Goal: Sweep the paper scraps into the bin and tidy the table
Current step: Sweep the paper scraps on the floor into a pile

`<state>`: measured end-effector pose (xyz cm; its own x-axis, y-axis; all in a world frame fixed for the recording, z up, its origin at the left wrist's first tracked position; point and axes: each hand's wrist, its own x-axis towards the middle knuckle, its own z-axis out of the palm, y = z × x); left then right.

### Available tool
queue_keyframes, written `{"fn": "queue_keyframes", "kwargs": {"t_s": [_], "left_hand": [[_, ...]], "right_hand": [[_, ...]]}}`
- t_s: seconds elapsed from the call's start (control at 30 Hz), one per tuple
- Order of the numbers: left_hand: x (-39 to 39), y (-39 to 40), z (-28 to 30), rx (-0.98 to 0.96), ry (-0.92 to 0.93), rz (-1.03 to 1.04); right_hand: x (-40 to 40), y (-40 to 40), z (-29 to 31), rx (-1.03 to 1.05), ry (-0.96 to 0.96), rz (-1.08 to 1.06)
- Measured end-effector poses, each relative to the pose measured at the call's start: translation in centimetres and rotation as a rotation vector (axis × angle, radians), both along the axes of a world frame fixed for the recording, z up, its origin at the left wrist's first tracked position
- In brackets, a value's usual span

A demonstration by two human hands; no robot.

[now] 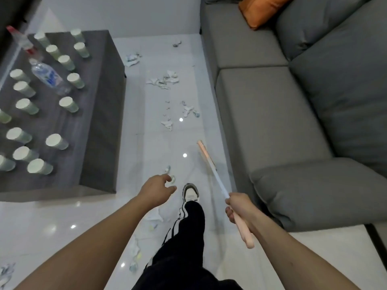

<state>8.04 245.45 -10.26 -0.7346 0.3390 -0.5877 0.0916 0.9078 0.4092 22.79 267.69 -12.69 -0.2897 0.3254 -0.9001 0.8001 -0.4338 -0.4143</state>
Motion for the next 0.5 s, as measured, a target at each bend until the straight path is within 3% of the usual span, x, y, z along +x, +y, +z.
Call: {"fn": "queue_keyframes", "kwargs": {"t_s": [0.2,0.5], "left_hand": [[-13.9,7.1,0.3,-0.006,-0.075,0.008],[-34.2,14.2,3.5,0.026,0.049,0.096]], "right_hand": [[-14.1,7.9,0.3,0.014,-0.067,0.037],[-34.6,16.3,2.7,0.024,-0.035,0.087]]}}
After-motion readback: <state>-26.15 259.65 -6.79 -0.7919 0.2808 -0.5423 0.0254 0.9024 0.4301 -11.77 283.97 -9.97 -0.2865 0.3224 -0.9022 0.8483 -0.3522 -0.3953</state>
